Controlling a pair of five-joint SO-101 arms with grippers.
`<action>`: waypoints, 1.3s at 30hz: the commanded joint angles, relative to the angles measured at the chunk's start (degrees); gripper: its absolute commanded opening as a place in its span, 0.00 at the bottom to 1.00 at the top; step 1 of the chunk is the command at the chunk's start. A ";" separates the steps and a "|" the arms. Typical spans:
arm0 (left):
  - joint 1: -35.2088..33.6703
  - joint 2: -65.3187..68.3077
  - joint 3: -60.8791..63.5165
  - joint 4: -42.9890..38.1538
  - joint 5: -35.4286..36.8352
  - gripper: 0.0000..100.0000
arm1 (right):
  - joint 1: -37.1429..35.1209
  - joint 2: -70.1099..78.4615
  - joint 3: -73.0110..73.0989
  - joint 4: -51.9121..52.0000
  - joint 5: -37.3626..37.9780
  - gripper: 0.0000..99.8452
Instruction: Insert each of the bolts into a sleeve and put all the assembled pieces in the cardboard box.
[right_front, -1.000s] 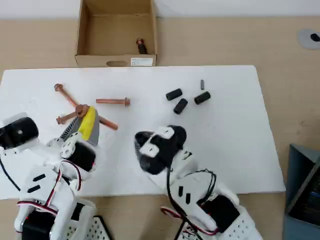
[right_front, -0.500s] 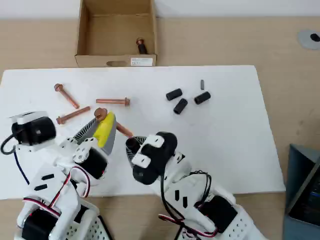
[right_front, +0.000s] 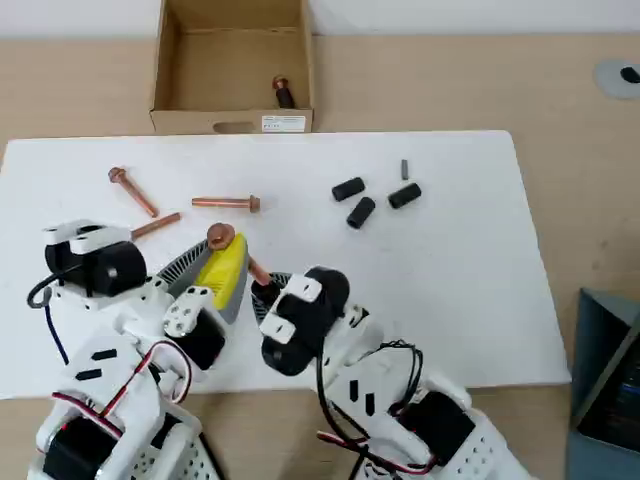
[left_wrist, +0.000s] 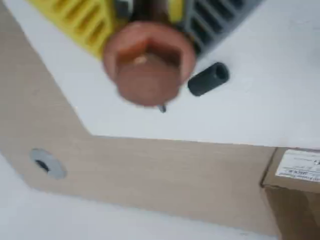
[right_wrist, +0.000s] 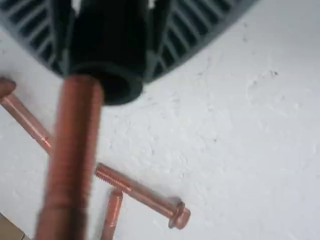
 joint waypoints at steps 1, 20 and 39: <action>0.62 -0.13 -3.43 1.41 -0.70 0.00 | -0.40 -6.81 -0.57 -1.76 0.70 0.01; 6.42 -0.04 1.32 5.27 0.88 0.00 | -0.40 -8.48 -0.66 -1.76 0.70 0.01; 8.62 -0.04 6.68 8.79 1.23 0.13 | -0.40 -8.48 -0.75 -1.76 0.79 0.01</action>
